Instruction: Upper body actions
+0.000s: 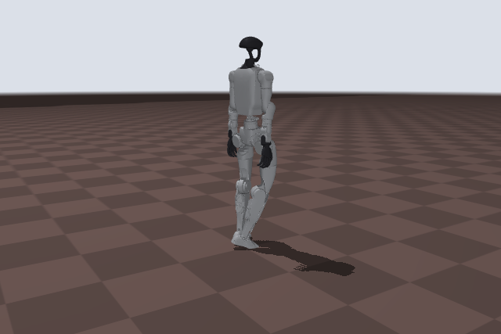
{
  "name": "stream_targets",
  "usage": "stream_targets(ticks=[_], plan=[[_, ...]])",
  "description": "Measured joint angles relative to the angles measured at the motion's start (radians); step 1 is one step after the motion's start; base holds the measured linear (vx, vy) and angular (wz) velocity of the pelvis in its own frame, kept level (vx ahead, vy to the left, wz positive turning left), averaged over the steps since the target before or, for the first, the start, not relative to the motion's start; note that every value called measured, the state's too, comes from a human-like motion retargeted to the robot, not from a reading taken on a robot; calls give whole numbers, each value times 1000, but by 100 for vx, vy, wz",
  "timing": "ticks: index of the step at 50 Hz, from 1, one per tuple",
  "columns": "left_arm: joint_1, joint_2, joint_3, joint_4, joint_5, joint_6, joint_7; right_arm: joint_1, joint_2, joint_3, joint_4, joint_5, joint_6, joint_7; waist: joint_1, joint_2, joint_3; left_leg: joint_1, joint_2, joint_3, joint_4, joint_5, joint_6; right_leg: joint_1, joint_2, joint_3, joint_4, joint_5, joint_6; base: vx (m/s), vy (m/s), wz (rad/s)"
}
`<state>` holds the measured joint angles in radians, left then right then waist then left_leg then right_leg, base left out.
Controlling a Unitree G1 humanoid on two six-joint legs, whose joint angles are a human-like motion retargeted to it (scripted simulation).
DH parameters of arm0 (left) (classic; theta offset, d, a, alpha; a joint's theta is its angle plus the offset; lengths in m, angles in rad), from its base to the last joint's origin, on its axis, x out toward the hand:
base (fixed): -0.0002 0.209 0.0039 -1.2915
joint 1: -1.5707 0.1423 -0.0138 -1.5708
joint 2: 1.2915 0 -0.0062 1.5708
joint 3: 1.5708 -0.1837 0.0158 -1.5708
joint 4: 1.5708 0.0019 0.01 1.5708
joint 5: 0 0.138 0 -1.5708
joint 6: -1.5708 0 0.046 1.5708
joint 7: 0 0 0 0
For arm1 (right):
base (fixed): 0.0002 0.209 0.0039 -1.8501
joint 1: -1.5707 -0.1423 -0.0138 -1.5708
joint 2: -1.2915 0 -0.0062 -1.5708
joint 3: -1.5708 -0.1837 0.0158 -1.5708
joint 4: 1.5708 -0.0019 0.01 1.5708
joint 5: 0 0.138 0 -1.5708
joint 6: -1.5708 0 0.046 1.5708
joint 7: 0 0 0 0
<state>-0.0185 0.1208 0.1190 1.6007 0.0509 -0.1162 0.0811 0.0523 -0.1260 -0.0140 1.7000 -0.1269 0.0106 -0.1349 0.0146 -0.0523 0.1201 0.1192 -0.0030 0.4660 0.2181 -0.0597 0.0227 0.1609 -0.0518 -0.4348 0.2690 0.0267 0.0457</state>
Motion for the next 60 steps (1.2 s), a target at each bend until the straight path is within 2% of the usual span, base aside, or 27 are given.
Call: stream_targets(ticks=[2,3,4,5,8,10,12,15,18,20,24,27,30,32,33,35,37,38,40,42,45,47,50,53,55,58,60], plan=[[115,45,65,65,-15,98,-53,-190,64,19,-20,15,-43,40,34,-67,27,-153,44,44,330,254,5,22,-63,19,-113,-57,-19,-34,-22,-51],[163,71,114,80,0,121,-68,-296,95,11,-81,41,-58,83,80,-79,69,-292,143,62,566,357,73,22,-73,55,-131,-54,-12,-45,-38,-77],[219,91,151,86,0,128,-83,-388,120,6,-146,55,-75,118,118,-81,98,-443,174,8,754,379,114,6,-65,118,-140,-37,-14,-42,-38,-96],[280,109,181,88,-8,127,-97,-473,141,2,-215,63,-94,148,153,-77,119,-600,169,-83,918,361,141,-17,-47,194,-144,-13,-19,-34,-32,-115],[394,136,222,99,-17,174,-133,-700,168,-83,-406,-15,-131,176,307,-53,233,-857,439,-43,1277,219,201,2,-20,187,-148,3,-79,-32,-27,-140],[467,140,277,99,6,192,-124,-837,139,-86,-521,7,-178,181,413,-76,306,-1042,431,-25,1389,155,234,-2,-52,242,-156,21,-99,-31,-15,-152],[553,146,314,99,-2,187,-125,-929,107,-49,-640,75,-208,199,510,-129,321,-1201,420,30,1409,111,236,-37,-81,293,-167,36,-125,2,-14,-132],[626,136,332,99,-27,220,-100,-988,61,-7,-763,74,-249,203,587,-198,318,-1303,395,144,1374,70,235,-114,-155,326,-139,46,-123,9,10,-48],[588,109,351,99,-73,219,-98,-1022,34,27,-825,-37,-284,140,574,-203,344,-1259,397,194,1392,59,234,-106,-162,317,-113,37,-119,-4,1,31],[526,100,348,99,-88,193,-134,-1021,31,48,-831,-81,-291,88,544,-197,329,-1204,404,174,1418,79,216,-89,-141,295,-126,33,-117,-3,-5,74],[357,94,255,84,-67,144,-181,-910,74,22,-762,-142,-328,70,455,-165,205,-987,382,82,1353,123,150,-64,-95,207,-188,28,-100,8,14,107],[242,82,175,39,-77,123,-133,-772,110,-7,-680,-201,-312,76,399,-161,129,-715,250,91,1061,162,110,-43,-106,152,-198,3,-67,16,25,84],[131,69,88,-3,-109,70,-26,-524,148,-2,-555,-259,-277,115,284,-132,26,-330,8,16,447,288,70,13,-78,71,-173,-46,-23,51,31,130],[61,57,23,-30,-130,26,28,-328,151,5,-456,-303,-239,112,175,-75,-51,-99,-64,-81,56,54,19,15,-16,-28,-89,-55,-9,65,34,148],[18,42,-17,-49,-147,2,38,-231,142,7,-378,-323,-212,85,128,-40,-77,-10,-33,-43,-64,-30,36,1,1,-79,1,11,-7,44,31,101],[-118,27,-68,-84,-181,-25,15,-148,114,-28,-212,-344,-144,-15,18,36,-45,47,24,-70,-161,-31,61,-140,-13,-81,328,279,4,-6,17,108],[-315,36,-85,-178,-139,-62,11,-131,70,-83,-8,-238,-26,-174,-77,64,102,62,67,-161,-166,14,59,-413,30,111,794,266,4,-50,12,63],[-396,48,-97,-214,-109,-81,23,-105,48,-99,-2,-185,29,-209,-50,51,139,63,55,-122,-178,23,60,-519,8,153,947,223,-18,-60,17,-45],[-578,90,-121,-325,7,-106,51,-27,3,-116,0,-49,130,-237,-85,52,252,48,38,-132,-160,25,94,-717,-99,120,1231,152,-84,-65,20,35],[-711,119,-138,-457,106,-110,121,78,-16,-110,0,67,157,-235,-179,83,354,39,66,-198,-145,40,107,-888,-133,63,1381,97,-126,-38,22,167],[-780,104,-137,-554,119,-144,196,228,-33,-122,0,17,118,-164,-268,120,369,14,101,-246,-141,52,113,-1036,-105,-7,1372,78,-162,10,9,83],[-768,85,-143,-619,85,-180,162,333,-46,-144,0,-78,136,-85,-275,135,318,-3,107,-244,-148,53,113,-1096,-98,-21,1336,75,-180,32,-3,-7],[-727,55,-176,-677,90,-207,109,415,-36,-183,0,-160,204,-43,-223,122,269,4,91,-224,-155,48,113,-1043,-101,-22,1280,81,-183,20,-9,-32],[-672,61,-194,-661,110,-207,116,414,-20,-168,0,-154,233,-34,-173,91,252,33,69,-191,-168,39,104,-862,-80,9,1191,124,-131,2,-5,-51],[-612,50,-199,-621,110,-195,124,395,-7,-163,0,-147,212,-32,-147,90,192,6,55,-182,-181,39,94,-694,-76,-18,1070,154,-119,4,0,-56],[-483,41,-185,-436,83,-195,129,285,4,-123,0,-140,160,22,-88,57,156,54,24,-123,-204,13,81,-396,-43,-2,802,219,-88,5,8,-97],[-356,40,-158,-307,62,-167,98,205,16,-89,0,-141,128,48,-31,40,87,56,1,-78,-218,-3,68,-224,-24,15,582,245,-80,19,-2,-108]])
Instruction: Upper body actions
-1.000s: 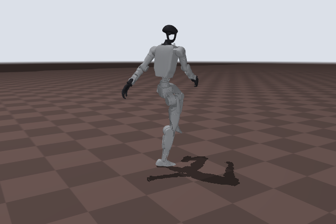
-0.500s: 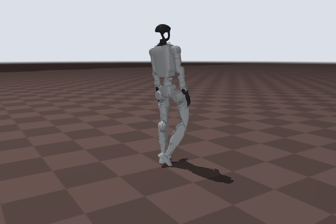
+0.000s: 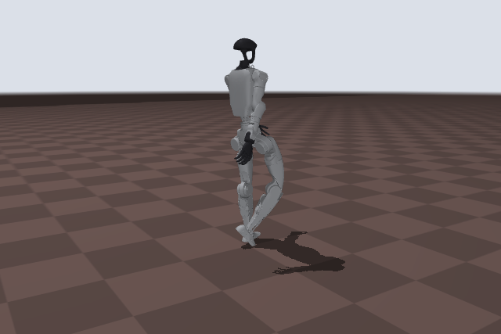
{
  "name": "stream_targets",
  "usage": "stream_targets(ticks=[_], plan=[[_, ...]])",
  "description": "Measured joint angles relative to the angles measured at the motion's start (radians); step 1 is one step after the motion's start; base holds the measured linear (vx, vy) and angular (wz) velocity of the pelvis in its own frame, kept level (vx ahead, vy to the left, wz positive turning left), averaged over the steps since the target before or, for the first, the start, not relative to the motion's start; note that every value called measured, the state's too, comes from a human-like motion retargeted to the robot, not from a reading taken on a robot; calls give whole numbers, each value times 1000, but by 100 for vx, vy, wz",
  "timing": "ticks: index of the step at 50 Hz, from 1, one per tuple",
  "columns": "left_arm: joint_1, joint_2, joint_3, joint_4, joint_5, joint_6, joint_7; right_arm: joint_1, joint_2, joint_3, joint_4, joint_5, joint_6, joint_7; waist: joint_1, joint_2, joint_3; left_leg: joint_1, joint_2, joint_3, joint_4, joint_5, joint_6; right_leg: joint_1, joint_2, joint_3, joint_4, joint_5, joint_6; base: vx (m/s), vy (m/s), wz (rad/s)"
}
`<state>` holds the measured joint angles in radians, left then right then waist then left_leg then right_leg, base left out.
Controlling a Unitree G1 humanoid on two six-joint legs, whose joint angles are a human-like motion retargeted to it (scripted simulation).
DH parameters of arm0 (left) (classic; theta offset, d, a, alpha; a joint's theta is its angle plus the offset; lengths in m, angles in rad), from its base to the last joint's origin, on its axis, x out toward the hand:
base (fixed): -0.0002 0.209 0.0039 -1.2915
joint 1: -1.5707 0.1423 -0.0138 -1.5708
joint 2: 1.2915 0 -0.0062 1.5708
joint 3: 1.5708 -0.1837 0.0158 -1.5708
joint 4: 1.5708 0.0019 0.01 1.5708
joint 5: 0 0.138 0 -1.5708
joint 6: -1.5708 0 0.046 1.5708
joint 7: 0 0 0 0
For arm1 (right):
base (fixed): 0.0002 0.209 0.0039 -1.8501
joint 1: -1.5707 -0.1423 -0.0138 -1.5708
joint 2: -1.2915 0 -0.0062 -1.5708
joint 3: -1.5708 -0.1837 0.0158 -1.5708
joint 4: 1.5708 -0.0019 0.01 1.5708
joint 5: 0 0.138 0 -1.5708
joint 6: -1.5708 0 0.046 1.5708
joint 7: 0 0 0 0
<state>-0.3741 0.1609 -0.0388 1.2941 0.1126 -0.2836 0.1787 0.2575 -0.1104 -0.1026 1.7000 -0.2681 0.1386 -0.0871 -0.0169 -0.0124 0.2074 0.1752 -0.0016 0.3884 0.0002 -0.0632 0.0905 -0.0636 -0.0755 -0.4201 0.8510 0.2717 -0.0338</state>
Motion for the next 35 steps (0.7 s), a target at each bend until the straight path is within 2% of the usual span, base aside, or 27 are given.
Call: stream_targets(ticks=[2,3,5,7,8,10,12,13,14,15,17,20,24,27,29,30,33,35], plan=[[126,-16,43,114,-7,52,-15,-62,12,23,0,5,-18,14,42,-17,-69,-18,-21,20,18,-19,-6,121,42,53,-229,-2,33,26,-7,-64],[198,-25,82,177,-15,91,-18,-100,18,32,0,11,-26,25,59,-33,-105,-35,-37,27,41,-32,-11,184,73,98,-367,-103,90,19,-11,-54],[353,-25,203,319,-139,216,-7,-237,37,40,0,49,-38,59,108,-74,-148,-85,-54,82,156,-13,-47,314,24,-47,-629,-333,93,2,-7,-99],[439,-12,357,385,-323,255,-4,-430,77,32,-25,163,-19,104,154,-118,-113,-195,3,171,411,192,-93,309,-12,11,-713,-355,56,-47,-21,-100],[468,-12,457,401,-400,246,-9,-548,102,-4,-57,236,-14,119,144,-131,-71,-318,84,157,616,319,-77,304,-30,43,-731,-345,75,-73,-32,-17],[565,-17,615,381,-561,180,-48,-809,164,-80,-200,394,-66,152,203,-98,6,-714,177,-1,1048,431,51,267,11,150,-766,-293,65,-76,-38,-49],[638,17,629,389,-586,184,-92,-976,190,-116,-328,387,-77,255,270,-76,60,-912,339,2,1342,258,115,270,49,113,-774,-287,19,-39,-39,-113],[662,34,628,402,-543,214,-97,-1046,203,-131,-404,349,-87,293,321,-89,111,-958,442,52,1443,211,154,278,36,126,-756,-296,1,-23,-45,-155],[684,50,631,406,-475,247,-89,-1110,196,-130,-475,321,-108,316,386,-107,160,-1012,483,79,1514,165,168,277,17,158,-742,-298,-15,-20,-46,-191],[706,66,637,406,-395,282,-75,-1171,179,-120,-542,297,-133,332,458,-127,208,-1069,493,95,1572,121,169,270,-5,199,-730,-296,-31,-12,-36,-176],[764,100,629,406,-291,294,-61,-1240,130,-72,-661,270,-195,310,559,-161,246,-1219,451,115,1624,67,170,241,-30,255,-722,-283,-52,4,-22,-111],[856,126,607,406,-279,303,-50,-1286,41,19,-785,234,-291,201,648,-235,237,-1347,410,202,1621,12,170,197,-94,268,-724,-275,-60,22,-1,-23],[854,59,690,406,-389,311,-40,-1292,56,89,-849,100,-393,37,565,-263,192,-1278,420,258,1619,3,158,191,-95,226,-728,-279,-45,3,13,62],[814,27,697,389,-437,286,-78,-1239,74,117,-842,59,-428,-11,489,-274,103,-1129,446,238,1602,15,116,197,-79,188,-767,-274,-26,6,11,80],[753,19,674,364,-436,279,-124,-1164,101,124,-820,-11,-481,-27,414,-243,58,-1033,408,146,1535,40,69,229,-37,120,-791,-281,-21,6,8,111],[733,14,656,346,-419,280,-139,-1131,107,122,-805,-39,-487,-22,393,-238,38,-963,375,139,1471,52,55,236,-34,97,-799,-283,-14,8,15,82],[630,9,548,267,-339,270,-159,-948,125,96,-724,-153,-432,23,325,-244,-51,-615,141,152,991,108,-4,254,-54,32,-799,-313,30,22,19,93],[581,14,485,244,-305,251,-144,-807,133,83,-692,-193,-406,58,270,-222,-105,-435,-11,61,667,178,-11,275,-35,-9,-784,-336,50,49,30,122]])
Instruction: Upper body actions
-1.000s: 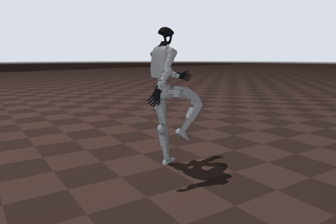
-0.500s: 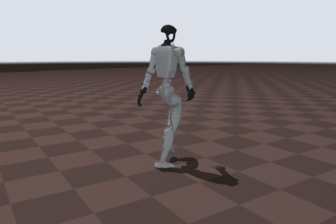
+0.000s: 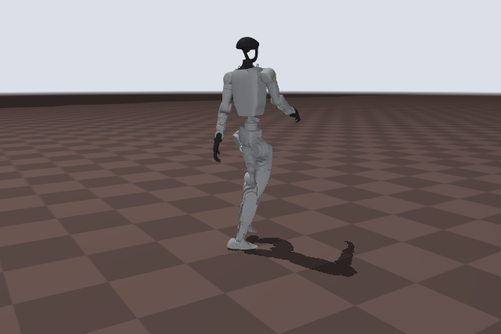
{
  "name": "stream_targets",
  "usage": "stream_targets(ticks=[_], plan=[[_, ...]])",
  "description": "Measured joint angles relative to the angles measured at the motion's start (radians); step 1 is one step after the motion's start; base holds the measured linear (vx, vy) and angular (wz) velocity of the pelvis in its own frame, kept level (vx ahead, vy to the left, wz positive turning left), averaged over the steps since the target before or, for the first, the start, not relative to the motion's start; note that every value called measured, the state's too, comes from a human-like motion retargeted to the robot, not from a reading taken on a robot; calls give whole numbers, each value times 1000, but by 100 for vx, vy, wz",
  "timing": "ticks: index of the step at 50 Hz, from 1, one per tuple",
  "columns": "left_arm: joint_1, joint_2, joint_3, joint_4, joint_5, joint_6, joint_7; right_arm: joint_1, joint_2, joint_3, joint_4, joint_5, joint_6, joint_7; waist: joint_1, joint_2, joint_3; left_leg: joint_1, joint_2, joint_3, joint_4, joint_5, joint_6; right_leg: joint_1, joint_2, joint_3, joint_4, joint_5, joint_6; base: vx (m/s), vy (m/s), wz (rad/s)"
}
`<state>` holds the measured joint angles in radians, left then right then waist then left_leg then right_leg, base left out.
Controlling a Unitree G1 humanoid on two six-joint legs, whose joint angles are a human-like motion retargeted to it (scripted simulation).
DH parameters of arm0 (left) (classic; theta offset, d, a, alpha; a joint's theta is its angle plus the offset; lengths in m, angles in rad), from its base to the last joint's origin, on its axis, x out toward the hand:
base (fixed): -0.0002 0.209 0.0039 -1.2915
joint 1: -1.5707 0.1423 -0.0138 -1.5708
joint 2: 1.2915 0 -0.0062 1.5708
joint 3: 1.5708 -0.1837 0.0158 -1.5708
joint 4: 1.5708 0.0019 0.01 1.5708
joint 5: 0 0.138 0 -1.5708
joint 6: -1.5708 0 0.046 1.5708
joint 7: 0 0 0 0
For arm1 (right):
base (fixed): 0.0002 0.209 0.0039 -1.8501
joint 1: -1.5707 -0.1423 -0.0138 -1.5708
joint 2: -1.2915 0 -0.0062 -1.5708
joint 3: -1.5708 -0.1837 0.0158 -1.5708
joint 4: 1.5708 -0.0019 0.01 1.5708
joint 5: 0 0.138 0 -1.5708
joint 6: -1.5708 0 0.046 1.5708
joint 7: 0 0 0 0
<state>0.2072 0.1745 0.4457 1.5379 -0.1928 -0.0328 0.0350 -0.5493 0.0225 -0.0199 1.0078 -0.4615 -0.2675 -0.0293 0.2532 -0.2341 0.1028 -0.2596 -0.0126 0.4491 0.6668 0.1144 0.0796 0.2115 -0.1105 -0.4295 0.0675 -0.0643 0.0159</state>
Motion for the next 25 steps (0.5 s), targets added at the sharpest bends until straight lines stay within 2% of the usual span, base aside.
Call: stream_targets(ticks=[2,3,5,7,8,10,11,13,15,17,20,25], plan=[[-87,11,-94,-10,38,-25,27,231,24,-24,59,44,28,49,-82,63,-72,247,-93,-75,-415,-265,-1,-4,60,-81,80,-10,11,59,26,123],[-123,9,-130,-15,48,-31,31,331,36,-35,92,113,45,84,-103,93,-94,315,-68,8,-516,-325,26,-17,73,-110,144,39,13,41,17,119],[-257,18,-213,-16,44,-23,3,473,61,-113,177,280,91,206,-242,188,-103,312,11,-128,-575,-316,26,-145,64,-231,439,312,0,11,7,161],[-388,28,-241,-56,53,-27,-19,512,62,-174,220,424,129,252,-251,214,45,316,83,-127,-542,-291,11,-334,56,-28,803,386,14,-33,-3,42],[-459,31,-268,-95,70,-45,-17,531,59,-215,251,502,128,234,-281,230,131,336,112,-151,-538,-283,8,-428,69,16,985,343,15,-53,3,34],[-625,88,-375,-157,84,-74,-52,523,5,-300,381,633,80,166,-279,246,257,362,88,-135,-533,-301,43,-622,1,55,1305,267,-17,-68,19,41],[-690,123,-376,-227,163,-63,-77,497,-52,-346,511,632,78,113,-344,268,316,346,105,-184,-522,-293,52,-712,-43,19,1418,233,-40,-71,36,128],[-759,169,-364,-327,263,-39,-84,471,-135,-385,673,590,131,29,-438,295,386,331,122,-238,-513,-289,71,-830,-82,-20,1536,186,-70,-39,32,136],[-761,176,-334,-398,331,-56,14,563,-188,-326,692,521,323,-77,-501,324,378,309,145,-243,-516,-290,84,-953,-66,-48,1576,152,-99,14,18,7],[-730,153,-325,-436,332,-96,76,642,-207,-293,692,490,370,-147,-506,341,330,293,152,-231,-528,-287,84,-1017,-57,-45,1570,150,-104,33,4,-41],[-668,95,-381,-496,260,-151,75,769,-197,-346,692,420,326,-220,-443,364,231,284,137,-205,-564,-283,86,-1043,-75,-37,1537,140,-112,33,-5,-44],[-522,35,-403,-495,201,-152,-13,790,-155,-411,692,407,301,-90,-369,299,161,316,105,-150,-588,-299,67,-794,-79,-3,1309,178,-66,11,-14,-49]])
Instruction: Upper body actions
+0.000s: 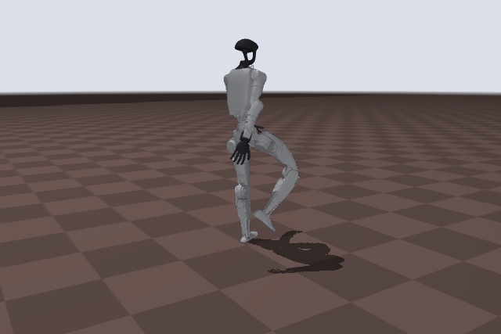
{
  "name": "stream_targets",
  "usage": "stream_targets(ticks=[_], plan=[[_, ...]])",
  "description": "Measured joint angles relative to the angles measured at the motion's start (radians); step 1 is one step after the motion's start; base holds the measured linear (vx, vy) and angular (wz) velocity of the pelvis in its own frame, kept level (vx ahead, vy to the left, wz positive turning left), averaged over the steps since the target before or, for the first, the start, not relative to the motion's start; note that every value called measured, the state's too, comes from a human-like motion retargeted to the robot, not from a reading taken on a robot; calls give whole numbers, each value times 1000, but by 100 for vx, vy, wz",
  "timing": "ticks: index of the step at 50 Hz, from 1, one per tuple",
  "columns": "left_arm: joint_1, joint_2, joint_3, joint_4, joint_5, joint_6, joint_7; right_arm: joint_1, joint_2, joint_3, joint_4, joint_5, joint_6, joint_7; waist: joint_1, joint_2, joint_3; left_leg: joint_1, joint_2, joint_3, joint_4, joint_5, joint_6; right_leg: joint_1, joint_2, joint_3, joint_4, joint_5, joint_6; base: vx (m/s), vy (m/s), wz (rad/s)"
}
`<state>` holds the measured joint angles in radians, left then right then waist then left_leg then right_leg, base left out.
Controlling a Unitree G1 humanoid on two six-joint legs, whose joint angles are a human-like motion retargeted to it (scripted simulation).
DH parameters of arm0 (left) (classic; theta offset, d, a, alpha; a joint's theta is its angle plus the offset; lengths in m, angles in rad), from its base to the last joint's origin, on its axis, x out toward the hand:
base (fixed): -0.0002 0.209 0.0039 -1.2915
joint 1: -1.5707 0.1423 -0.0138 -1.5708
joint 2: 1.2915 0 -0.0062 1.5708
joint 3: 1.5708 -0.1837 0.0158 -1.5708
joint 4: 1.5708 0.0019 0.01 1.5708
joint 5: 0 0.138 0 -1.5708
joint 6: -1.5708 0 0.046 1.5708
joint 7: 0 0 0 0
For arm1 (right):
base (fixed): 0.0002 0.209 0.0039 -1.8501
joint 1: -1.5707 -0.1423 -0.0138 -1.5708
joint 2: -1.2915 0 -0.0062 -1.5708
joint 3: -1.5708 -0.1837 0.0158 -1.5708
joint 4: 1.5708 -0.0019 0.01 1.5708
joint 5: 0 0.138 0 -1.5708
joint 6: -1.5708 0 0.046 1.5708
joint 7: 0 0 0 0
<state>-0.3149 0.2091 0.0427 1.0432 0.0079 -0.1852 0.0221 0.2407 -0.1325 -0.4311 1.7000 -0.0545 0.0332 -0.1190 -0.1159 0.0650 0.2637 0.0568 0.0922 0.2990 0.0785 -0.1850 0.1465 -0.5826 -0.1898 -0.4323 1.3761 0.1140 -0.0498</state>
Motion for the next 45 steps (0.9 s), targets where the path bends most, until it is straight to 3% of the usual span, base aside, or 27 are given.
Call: stream_targets(ticks=[2,6,8,10,12,15,16,20,25,35,45], plan=[[75,-25,11,42,-3,17,6,-24,10,5,0,16,-23,37,16,-12,-47,-3,-14,28,-14,-6,-10,153,18,-1,-199,30,23,9,-4,-77],[234,-82,93,155,-1,35,12,-122,7,73,-6,9,-72,134,44,-59,-69,68,-57,96,-41,-32,-28,479,116,123,-723,141,68,9,-5,-73],[310,-105,125,207,1,40,0,-156,12,98,-36,-26,-92,158,64,-106,-106,70,-119,115,-47,-45,-29,614,126,202,-1012,185,158,17,-12,-53],[385,-111,164,270,5,59,-3,-190,18,136,-103,-82,-119,187,117,-139,-146,63,-157,156,-41,-64,-39,754,72,5,-1221,-93,173,15,-16,-63],[424,-97,214,340,14,78,5,-193,28,172,-163,-150,-135,215,131,-185,-155,88,-197,161,-48,-71,-47,786,66,-1,-1313,-81,151,8,-17,-54],[437,-74,303,482,2,127,18,-236,25,221,-242,-269,-150,224,260,-200,-187,75,-189,266,-60,-81,-79,731,12,115,-1335,-37,213,-17,-19,-130],[440,-66,337,526,-13,139,19,-261,19,236,-264,-316,-153,210,261,-206,-192,60,-184,268,-61,-78,-87,690,19,111,-1323,-33,189,-29,-23,-45],[476,-54,382,593,-122,155,5,-333,13,311,-315,-452,-148,163,183,-199,-150,59,-159,238,-68,-53,-99,699,51,77,-1318,-44,156,-13,-22,38],[454,-76,401,581,-79,194,10,-314,8,318,-296,-408,-148,117,94,-172,-139,35,-141,162,-66,-34,-105,739,70,22,-1354,-46,164,-9,-5,80],[380,-85,259,444,42,146,-9,-219,-4,206,0,-243,-28,91,172,-184,-155,6,-164,100,-84,-19,-112,745,66,-31,-1360,-75,152,1,-4,37],[409,-64,219,423,98,145,-16,-195,17,239,-26,-330,-58,77,130,-165,-184,30,-150,138,-92,-45,-117,750,82,-19,-1365,-77,147,4,0,-14]])
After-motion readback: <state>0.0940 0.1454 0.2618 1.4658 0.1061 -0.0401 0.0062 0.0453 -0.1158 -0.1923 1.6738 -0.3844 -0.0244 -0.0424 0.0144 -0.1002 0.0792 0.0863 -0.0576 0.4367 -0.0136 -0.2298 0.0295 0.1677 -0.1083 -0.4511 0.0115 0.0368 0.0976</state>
